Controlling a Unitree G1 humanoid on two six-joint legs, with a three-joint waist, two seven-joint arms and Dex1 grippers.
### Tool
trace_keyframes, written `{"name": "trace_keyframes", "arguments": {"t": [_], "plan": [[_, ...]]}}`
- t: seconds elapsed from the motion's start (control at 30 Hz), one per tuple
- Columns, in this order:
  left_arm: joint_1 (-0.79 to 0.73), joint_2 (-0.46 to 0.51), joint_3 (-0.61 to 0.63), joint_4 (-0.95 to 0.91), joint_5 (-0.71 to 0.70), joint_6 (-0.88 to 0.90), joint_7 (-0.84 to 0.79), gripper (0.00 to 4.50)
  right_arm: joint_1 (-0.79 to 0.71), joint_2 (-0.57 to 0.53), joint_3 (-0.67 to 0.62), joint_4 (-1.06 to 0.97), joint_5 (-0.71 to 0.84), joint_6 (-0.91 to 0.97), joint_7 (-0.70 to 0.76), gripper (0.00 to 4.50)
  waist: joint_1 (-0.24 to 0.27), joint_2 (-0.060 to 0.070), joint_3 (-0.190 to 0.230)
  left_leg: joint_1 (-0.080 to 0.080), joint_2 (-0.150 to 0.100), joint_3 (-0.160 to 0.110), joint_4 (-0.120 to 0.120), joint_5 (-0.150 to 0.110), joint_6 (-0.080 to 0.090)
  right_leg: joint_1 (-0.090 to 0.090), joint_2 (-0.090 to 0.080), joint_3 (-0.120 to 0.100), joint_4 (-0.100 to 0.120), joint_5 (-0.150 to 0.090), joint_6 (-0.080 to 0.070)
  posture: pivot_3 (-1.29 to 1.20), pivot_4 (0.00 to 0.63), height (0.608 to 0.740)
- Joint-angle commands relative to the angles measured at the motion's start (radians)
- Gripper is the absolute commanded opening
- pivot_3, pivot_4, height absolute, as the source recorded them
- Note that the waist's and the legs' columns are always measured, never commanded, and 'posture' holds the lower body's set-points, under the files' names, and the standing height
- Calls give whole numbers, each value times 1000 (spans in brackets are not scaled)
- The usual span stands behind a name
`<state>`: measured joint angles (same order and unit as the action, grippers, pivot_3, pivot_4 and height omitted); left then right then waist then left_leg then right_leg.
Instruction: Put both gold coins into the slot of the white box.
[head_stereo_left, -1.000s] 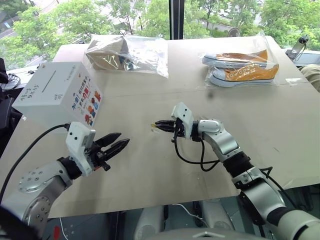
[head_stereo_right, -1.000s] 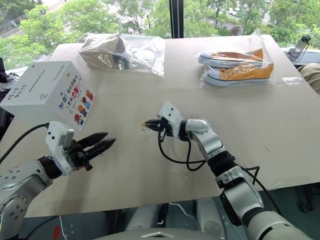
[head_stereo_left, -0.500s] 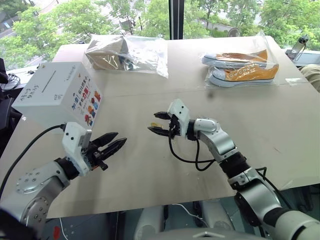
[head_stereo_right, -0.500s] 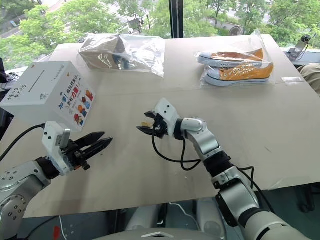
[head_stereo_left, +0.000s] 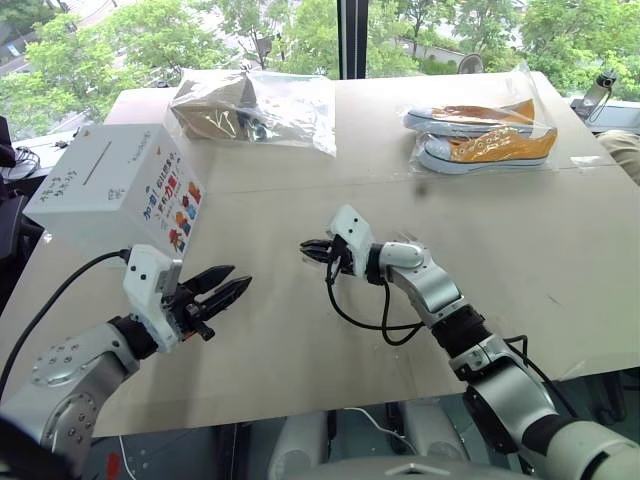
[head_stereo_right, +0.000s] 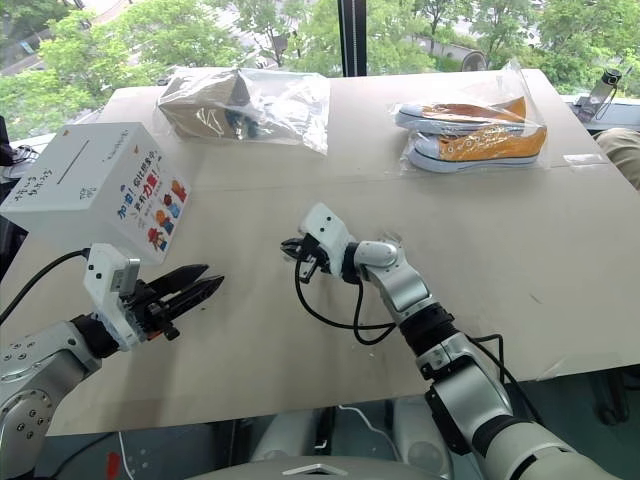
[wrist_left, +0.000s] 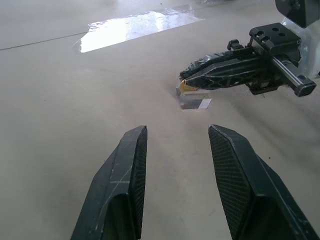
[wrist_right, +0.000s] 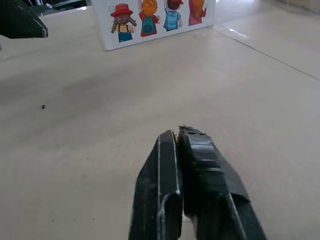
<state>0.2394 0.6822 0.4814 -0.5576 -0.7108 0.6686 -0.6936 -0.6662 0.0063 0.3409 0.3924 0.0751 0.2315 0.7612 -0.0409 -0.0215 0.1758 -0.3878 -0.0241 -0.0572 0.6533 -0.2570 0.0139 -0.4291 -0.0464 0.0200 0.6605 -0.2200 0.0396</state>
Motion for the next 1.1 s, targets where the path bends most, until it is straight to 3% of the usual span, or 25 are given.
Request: {"name": "trace_keyframes", "arguments": {"t": [0.03,0.57,0.87,1.1], "plan": [[-1,2,17,-10,-8,-23,-1,1931,-13,1,4,-37,1,-6,16,46,0,0,0,0,0,0,0,0,0,0,0,0,0,0,0,0,150,740],[-45,-38,25,4,-126,64,79,1931,-8,40,-137,-159,197,237,-3,46,0,0,0,0,0,-1,0,0,0,0,0,-1,0,0,0,0,150,740],[-183,-237,67,20,-450,10,170,1931,-28,171,-334,-342,585,597,-78,46,4,0,0,-2,0,-2,0,0,0,0,-1,-2,-1,0,0,0,150,740],[-225,-299,41,30,-535,-40,225,1931,-41,185,-375,-391,751,693,-130,46,1,0,0,-2,0,-2,0,0,0,0,-1,-2,-1,0,0,0,150,740]]}}
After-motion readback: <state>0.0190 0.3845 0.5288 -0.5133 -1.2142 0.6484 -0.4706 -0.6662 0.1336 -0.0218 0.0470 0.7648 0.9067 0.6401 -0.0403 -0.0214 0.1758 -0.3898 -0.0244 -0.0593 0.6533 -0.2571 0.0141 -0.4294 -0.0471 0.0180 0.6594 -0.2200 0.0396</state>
